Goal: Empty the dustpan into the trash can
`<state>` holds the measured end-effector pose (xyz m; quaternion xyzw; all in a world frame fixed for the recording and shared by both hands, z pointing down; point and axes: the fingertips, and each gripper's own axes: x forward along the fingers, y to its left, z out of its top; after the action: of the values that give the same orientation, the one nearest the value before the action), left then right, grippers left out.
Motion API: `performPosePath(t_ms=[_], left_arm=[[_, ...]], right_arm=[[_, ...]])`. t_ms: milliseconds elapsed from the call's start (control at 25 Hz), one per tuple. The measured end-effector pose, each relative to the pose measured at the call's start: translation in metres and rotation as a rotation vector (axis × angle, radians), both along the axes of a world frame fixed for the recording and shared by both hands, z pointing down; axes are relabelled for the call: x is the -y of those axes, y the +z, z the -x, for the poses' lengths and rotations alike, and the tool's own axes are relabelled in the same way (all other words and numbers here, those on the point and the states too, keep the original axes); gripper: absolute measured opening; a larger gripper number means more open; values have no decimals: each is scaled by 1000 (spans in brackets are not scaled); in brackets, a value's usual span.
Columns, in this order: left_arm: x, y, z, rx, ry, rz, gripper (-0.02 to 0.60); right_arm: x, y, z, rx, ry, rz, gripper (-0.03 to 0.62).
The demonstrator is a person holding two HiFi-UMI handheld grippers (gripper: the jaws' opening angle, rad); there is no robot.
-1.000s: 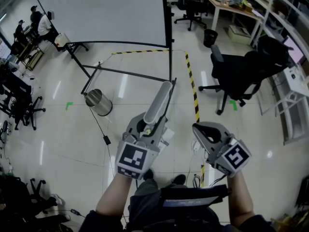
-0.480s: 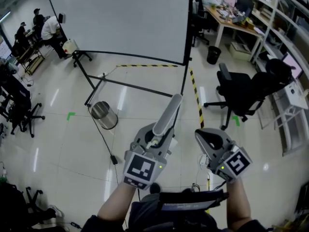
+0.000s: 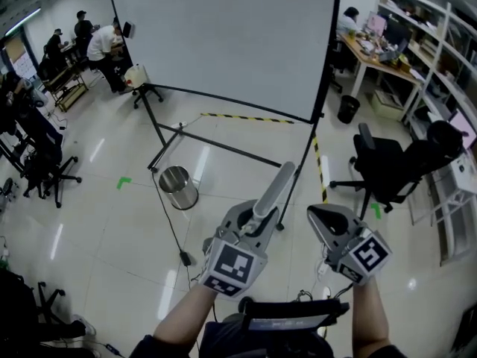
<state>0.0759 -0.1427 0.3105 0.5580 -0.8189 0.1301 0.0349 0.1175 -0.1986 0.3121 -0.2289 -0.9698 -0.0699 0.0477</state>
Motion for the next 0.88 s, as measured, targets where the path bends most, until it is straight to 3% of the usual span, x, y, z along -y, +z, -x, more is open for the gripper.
performPosePath(t_ms=[440, 680, 880], left_arm=[[-39, -11, 24, -8, -59, -31, 63], [-26, -14, 45, -41, -79, -45, 63], [-11, -15, 74, -71, -120, -44, 63]], right_arm=[[-37, 10, 18, -24, -83, -30, 14], [-31, 20, 43, -38, -147, -32, 14], [-9, 23, 79, -19, -194, 30, 14]])
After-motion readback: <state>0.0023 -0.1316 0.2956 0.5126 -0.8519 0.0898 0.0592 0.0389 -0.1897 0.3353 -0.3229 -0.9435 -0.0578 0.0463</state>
